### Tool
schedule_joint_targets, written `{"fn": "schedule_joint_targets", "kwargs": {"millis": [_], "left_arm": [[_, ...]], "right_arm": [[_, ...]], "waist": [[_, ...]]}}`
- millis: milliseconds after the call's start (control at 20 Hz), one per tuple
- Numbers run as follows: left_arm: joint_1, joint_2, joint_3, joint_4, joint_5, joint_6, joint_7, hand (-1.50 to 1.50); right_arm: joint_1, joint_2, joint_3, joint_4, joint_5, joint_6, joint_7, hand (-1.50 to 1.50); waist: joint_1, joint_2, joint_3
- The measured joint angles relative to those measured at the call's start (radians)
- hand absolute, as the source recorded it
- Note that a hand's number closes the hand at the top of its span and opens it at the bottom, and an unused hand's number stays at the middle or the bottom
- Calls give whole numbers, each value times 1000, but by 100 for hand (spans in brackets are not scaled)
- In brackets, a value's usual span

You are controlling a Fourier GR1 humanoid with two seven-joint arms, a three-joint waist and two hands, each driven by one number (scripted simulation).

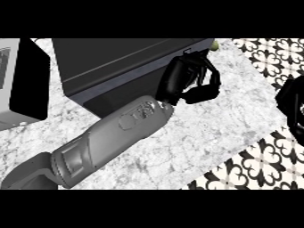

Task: Pick up the milk, place it into the microwave and close the microwave

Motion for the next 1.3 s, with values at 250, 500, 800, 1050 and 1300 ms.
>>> {"fn": "schedule_joint_targets", "kwargs": {"millis": [250, 500, 800, 1050, 1300], "left_arm": [[8, 5, 0, -4, 6, 28, -9, 150], [-1, 14, 14, -33, 8, 63, -22, 150], [-6, -16, 45, -37, 31, 110, -11, 150], [27, -53, 179, -104, 174, 85, 19, 150], [34, -54, 207, -131, 281, -4, 22, 150]], "right_arm": [[6, -1, 14, -51, -25, 9, 22, 150], [15, -3, 24, -98, -45, 16, 39, 150], [38, -17, 57, -142, -58, 38, 78, 150], [81, -21, 109, -180, -73, 60, 113, 150], [134, -10, 144, -222, -91, 63, 127, 150]], "waist": [[-12, -2, 0], [-23, -7, 0], [-10, -1, -1], [10, 19, -13], [28, 20, -9]]}}
